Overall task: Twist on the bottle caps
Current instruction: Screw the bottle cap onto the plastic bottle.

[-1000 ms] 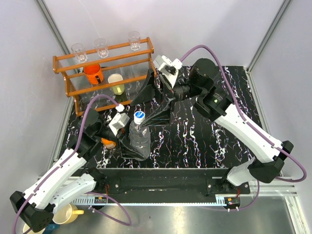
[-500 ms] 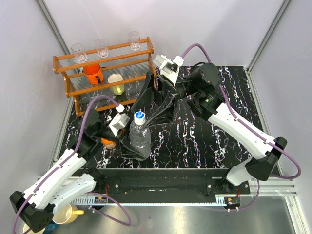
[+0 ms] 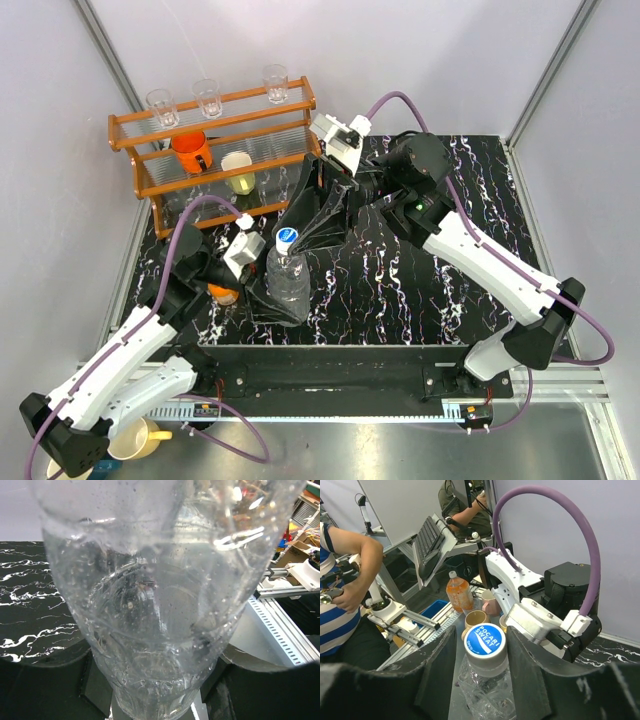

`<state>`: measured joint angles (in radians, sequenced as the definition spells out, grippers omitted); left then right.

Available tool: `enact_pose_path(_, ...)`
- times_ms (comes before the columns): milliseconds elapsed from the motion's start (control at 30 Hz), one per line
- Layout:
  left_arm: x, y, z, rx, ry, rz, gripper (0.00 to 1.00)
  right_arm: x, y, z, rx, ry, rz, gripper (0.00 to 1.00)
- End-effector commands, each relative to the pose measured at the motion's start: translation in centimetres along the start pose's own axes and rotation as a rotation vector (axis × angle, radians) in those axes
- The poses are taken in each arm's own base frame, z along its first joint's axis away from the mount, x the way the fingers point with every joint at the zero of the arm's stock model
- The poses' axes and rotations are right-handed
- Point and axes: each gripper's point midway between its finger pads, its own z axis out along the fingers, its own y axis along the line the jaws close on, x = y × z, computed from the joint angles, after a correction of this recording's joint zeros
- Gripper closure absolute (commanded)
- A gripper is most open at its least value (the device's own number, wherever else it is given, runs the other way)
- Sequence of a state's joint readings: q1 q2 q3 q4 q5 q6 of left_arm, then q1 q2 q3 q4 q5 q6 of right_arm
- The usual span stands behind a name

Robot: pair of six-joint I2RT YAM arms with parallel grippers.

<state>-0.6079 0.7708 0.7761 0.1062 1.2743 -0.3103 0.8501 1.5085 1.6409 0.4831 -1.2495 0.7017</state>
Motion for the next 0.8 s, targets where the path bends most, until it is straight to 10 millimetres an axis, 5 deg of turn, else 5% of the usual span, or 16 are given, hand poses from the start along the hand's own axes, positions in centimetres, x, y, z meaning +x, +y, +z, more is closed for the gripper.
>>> enact_pose_path(0, -1.8, 0.4, -0.2, -0.051, -0.041, 0.098, 1.0, -0.5, 0.9, -0.2, -0.022, -0.002, -0.035, 0.51)
enact_pose_path(267, -2.4, 3.1, -0.8, -0.203, -0.076, 0.106, 1.0, 0.4, -0.3, -0.4, 0.044, 0.001, -0.008, 0.64)
enact_pose_path(533, -3.0, 8.2, -3.0, -0.516, -0.096, 0.14, 1.0, 3.0, -6.7, -2.9, 0.475, 0.017, 0.037, 0.73)
enact_pose_path(767, -3.2, 10.6, -5.0, -0.693, -0.096, 0.163, 1.0, 5.5, -12.0, -5.4, 0.888, 0.056, 0.088, 0.73)
